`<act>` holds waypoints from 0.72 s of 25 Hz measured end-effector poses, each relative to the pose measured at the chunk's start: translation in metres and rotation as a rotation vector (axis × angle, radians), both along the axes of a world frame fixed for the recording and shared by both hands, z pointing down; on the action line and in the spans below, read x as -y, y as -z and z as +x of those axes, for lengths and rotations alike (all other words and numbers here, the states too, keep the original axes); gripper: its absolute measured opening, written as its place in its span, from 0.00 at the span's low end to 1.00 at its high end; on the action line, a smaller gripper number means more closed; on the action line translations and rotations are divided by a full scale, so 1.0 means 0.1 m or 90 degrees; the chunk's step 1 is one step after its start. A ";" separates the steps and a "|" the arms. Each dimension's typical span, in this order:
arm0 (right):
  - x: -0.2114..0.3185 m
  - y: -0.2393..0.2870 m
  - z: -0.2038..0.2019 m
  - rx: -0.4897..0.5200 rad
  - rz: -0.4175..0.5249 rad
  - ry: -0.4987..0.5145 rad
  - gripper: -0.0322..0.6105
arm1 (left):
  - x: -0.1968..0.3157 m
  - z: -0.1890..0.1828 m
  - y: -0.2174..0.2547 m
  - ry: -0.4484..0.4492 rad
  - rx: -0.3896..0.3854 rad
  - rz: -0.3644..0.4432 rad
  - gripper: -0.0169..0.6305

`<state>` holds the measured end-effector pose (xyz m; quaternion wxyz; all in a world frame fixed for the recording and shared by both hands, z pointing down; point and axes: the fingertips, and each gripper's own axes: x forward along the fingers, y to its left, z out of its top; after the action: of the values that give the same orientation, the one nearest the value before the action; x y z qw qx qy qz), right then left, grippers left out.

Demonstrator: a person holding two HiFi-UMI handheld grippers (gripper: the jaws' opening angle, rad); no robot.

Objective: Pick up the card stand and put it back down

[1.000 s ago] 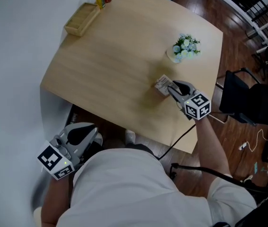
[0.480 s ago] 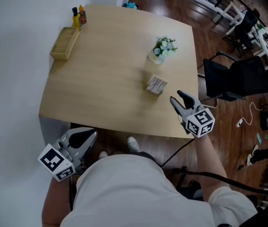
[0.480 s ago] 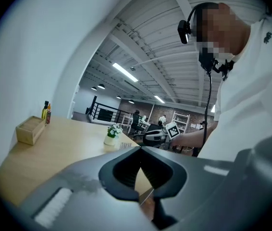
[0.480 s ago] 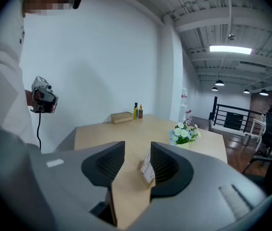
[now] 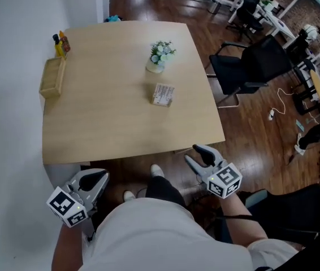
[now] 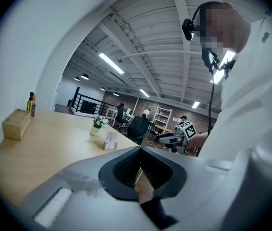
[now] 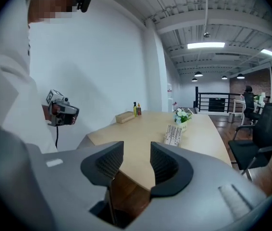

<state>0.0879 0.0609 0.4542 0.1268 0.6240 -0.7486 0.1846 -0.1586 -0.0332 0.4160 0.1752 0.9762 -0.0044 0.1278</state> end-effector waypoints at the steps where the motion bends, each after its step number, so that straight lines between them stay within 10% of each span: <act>1: -0.09 0.02 -0.07 0.003 -0.001 -0.006 0.33 | -0.02 0.01 -0.02 -0.010 0.000 -0.004 0.03; 18: -0.74 0.17 -0.33 -0.012 0.012 -0.081 0.32 | -0.39 0.27 0.06 -0.103 -0.024 -0.012 0.03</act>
<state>0.0546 0.1345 0.4377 0.1160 0.6729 -0.7081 0.1798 -0.1314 0.0060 0.4098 0.1732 0.9739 0.0791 0.1235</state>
